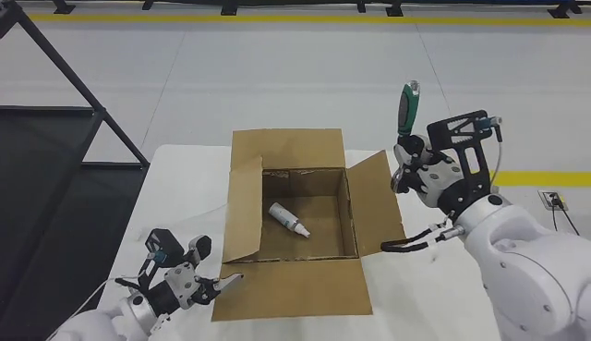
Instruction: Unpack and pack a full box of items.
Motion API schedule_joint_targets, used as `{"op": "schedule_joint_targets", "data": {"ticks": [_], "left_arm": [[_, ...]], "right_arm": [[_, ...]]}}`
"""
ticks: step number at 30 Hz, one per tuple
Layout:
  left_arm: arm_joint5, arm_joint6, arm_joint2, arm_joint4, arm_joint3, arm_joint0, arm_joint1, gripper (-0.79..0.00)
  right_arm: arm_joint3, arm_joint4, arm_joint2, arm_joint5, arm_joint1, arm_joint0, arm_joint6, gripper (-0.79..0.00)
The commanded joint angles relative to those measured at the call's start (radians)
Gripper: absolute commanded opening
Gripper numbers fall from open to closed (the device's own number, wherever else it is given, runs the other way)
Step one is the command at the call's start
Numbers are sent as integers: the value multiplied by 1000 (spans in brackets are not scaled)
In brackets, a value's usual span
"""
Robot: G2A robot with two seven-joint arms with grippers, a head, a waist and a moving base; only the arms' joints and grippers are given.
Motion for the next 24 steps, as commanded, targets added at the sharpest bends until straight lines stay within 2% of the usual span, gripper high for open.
{"op": "schedule_joint_targets", "data": {"ticks": [1, 6, 13, 18, 24], "left_arm": [[38, 0, 20, 78, -22, -8, 0, 0], [153, 37, 103, 299, -49, -30, -6, 0], [292, 111, 210, 515, -43, -56, -16, 0], [384, 184, 246, 566, -48, -50, -24, 0], [475, 282, 234, 565, -72, -6, -31, 0]], "right_arm": [[22, 26, -12, -44, 0, -10, -16, -785], [101, 111, -59, -145, -1, 37, -2, -785], [234, 270, -113, -279, -6, 138, 36, -785], [317, 299, -171, -342, -7, 212, 105, -785], [424, 315, -256, -347, -19, 300, 113, -785]]}}
